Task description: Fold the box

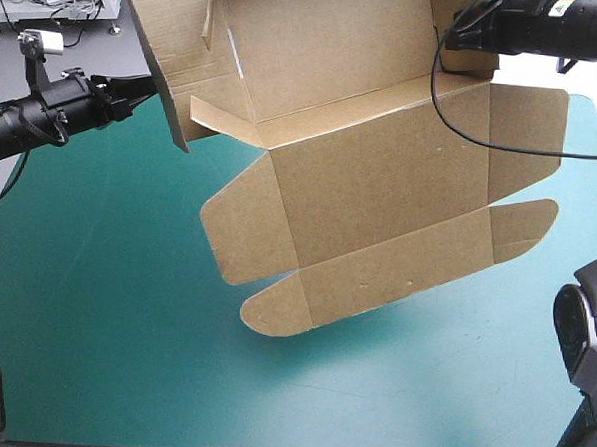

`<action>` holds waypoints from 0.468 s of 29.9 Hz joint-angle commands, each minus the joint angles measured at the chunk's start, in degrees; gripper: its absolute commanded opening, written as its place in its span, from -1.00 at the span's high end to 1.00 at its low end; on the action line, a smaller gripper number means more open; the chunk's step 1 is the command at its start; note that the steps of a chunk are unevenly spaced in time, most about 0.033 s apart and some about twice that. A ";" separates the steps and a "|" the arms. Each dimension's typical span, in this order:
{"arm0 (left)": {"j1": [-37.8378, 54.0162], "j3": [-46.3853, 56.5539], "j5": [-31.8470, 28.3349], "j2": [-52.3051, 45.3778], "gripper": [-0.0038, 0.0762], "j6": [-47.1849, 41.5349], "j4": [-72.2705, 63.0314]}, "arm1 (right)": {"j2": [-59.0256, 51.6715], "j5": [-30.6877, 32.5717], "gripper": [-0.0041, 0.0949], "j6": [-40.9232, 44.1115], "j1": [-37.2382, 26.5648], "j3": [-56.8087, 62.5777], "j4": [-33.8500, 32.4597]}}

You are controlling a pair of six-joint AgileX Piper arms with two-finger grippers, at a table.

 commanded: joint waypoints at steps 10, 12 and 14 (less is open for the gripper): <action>-0.21 -1.78 7.43 -2.03 0.87 1.13 -16.34 | -2.89 0.24 0.96 0.99 -0.36 -1.21 2.06; -0.21 -1.78 8.22 -2.03 0.87 1.02 -16.47 | -2.69 0.24 0.96 0.99 -0.36 -1.21 2.06; -0.84 -1.78 8.76 -2.03 0.87 1.02 -16.47 | -2.34 0.24 0.96 0.99 -0.36 -1.21 2.06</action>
